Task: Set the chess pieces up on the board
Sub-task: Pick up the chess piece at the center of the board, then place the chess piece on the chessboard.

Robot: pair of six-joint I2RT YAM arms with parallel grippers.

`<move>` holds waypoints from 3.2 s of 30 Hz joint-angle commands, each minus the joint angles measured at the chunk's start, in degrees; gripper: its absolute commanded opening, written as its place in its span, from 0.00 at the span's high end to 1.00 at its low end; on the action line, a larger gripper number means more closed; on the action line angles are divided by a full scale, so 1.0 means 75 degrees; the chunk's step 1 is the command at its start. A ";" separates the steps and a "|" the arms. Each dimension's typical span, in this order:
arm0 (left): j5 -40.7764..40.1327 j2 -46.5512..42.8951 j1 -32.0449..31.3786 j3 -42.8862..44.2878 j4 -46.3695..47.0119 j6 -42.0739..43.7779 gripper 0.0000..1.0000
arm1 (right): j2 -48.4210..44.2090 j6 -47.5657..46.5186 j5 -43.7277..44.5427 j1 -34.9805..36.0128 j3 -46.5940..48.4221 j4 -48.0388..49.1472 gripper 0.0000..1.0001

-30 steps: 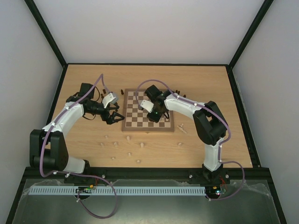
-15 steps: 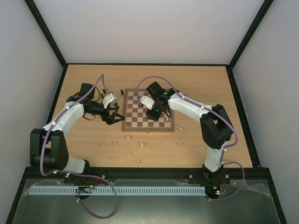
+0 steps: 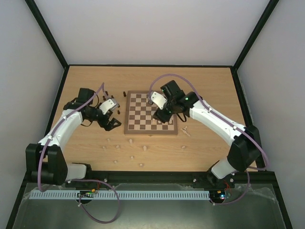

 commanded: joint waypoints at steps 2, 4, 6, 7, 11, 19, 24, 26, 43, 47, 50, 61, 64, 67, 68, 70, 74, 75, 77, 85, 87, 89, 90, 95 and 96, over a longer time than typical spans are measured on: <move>-0.1509 -0.0359 0.0054 -0.0454 -0.0569 -0.0484 0.02 | -0.0719 0.0246 -0.0086 -0.0006 -0.0775 -0.0275 0.33; -0.1728 -0.0431 0.0054 -0.0568 -0.0684 -0.0583 0.08 | -0.0892 0.0280 -0.0108 -0.0005 -0.0995 -0.0210 0.33; -0.1924 -0.0456 0.0054 -0.0669 -0.0814 -0.0653 0.14 | -0.0992 0.0321 -0.0149 -0.0005 -0.1141 -0.0180 0.33; -0.2032 -0.0485 0.0054 -0.0707 -0.0846 -0.0698 0.17 | -0.1041 0.0338 -0.0175 -0.0005 -0.1198 -0.0160 0.33; -0.2496 -0.0554 0.0043 -0.0887 -0.0823 -0.0860 0.30 | -0.1187 0.0377 -0.0305 -0.0003 -0.1355 -0.0088 0.33; -0.3596 -0.0303 -0.0409 -0.0938 -0.0735 -0.1063 0.37 | -0.1270 0.0363 -0.0304 -0.0005 -0.1473 -0.0054 0.34; -0.3878 0.0097 -0.0664 -0.1039 -0.0895 -0.0918 0.37 | -0.1260 0.0366 -0.0282 -0.0003 -0.1562 0.0019 0.34; -0.3941 0.0290 -0.0729 -0.1082 -0.0975 -0.0758 0.39 | -0.1247 0.0354 -0.0291 -0.0006 -0.1576 0.0032 0.34; -0.4048 0.0562 -0.1038 -0.1512 -0.0957 -0.0479 0.59 | -0.1195 0.0309 -0.0239 -0.0003 -0.1649 0.0092 0.34; -0.4004 0.0552 -0.1142 -0.1561 -0.1001 -0.0465 0.61 | -0.1185 0.0308 -0.0216 -0.0003 -0.1683 0.0088 0.34; -0.3987 0.0527 -0.1204 -0.1546 -0.0996 -0.0479 0.66 | -0.1205 0.0307 -0.0187 -0.0006 -0.1714 0.0115 0.34; -0.3958 0.0657 -0.1350 -0.1588 -0.0889 -0.0536 0.80 | -0.1285 0.0319 -0.0157 -0.0004 -0.1816 0.0092 0.34; -0.3975 0.0708 -0.1352 -0.1597 -0.0855 -0.0537 0.85 | -0.1312 0.0325 -0.0167 -0.0007 -0.1834 0.0097 0.35; -0.3927 0.0772 -0.1353 -0.1578 -0.0830 -0.0548 0.92 | -0.1350 0.0331 -0.0167 -0.0005 -0.1861 0.0097 0.35; -0.3910 0.0786 -0.1358 -0.1551 -0.0829 -0.0556 0.93 | -0.1370 0.0331 -0.0170 -0.0003 -0.1867 0.0109 0.35; -0.3911 0.0748 -0.1358 -0.1518 -0.0862 -0.0549 0.96 | -0.1382 0.0328 -0.0166 -0.0003 -0.1882 0.0103 0.35; -0.3826 0.0459 -0.1363 -0.1161 -0.1133 -0.0461 0.97 | -0.1420 0.0331 -0.0122 -0.0004 -0.1872 0.0103 0.35; -0.3785 0.0377 -0.1355 -0.1016 -0.1245 -0.0423 0.97 | -0.1447 0.0331 -0.0112 -0.0003 -0.1859 0.0101 0.35; -0.3730 0.0251 -0.1369 -0.0642 -0.1440 -0.0373 0.96 | -0.1492 0.0342 -0.0078 -0.0009 -0.1843 0.0090 0.35; -0.3652 0.0565 -0.1770 0.0918 -0.1745 -0.0233 0.96 | -0.1856 0.0424 0.0195 -0.0217 -0.1775 0.0164 0.34; -0.3548 0.0770 -0.1961 0.1240 -0.1700 -0.0229 0.96 | -0.1965 0.0445 0.0130 -0.0501 -0.1695 0.0180 0.34; -0.3436 0.1044 -0.2212 0.1522 -0.1628 -0.0232 0.96 | -0.2020 0.0484 -0.0020 -0.0944 -0.1574 0.0181 0.34; -0.3387 0.1172 -0.2352 0.1653 -0.1575 -0.0238 0.96 | -0.2029 0.0518 -0.0111 -0.1168 -0.1513 0.0177 0.34; -0.3160 0.2169 -0.3060 0.2277 -0.1139 -0.0234 0.96 | -0.1833 0.0691 -0.0709 -0.2281 -0.1333 0.0207 0.29; -0.3126 0.2378 -0.3173 0.2404 -0.1053 -0.0247 0.96 | -0.1780 0.0693 -0.0802 -0.2482 -0.1339 0.0201 0.29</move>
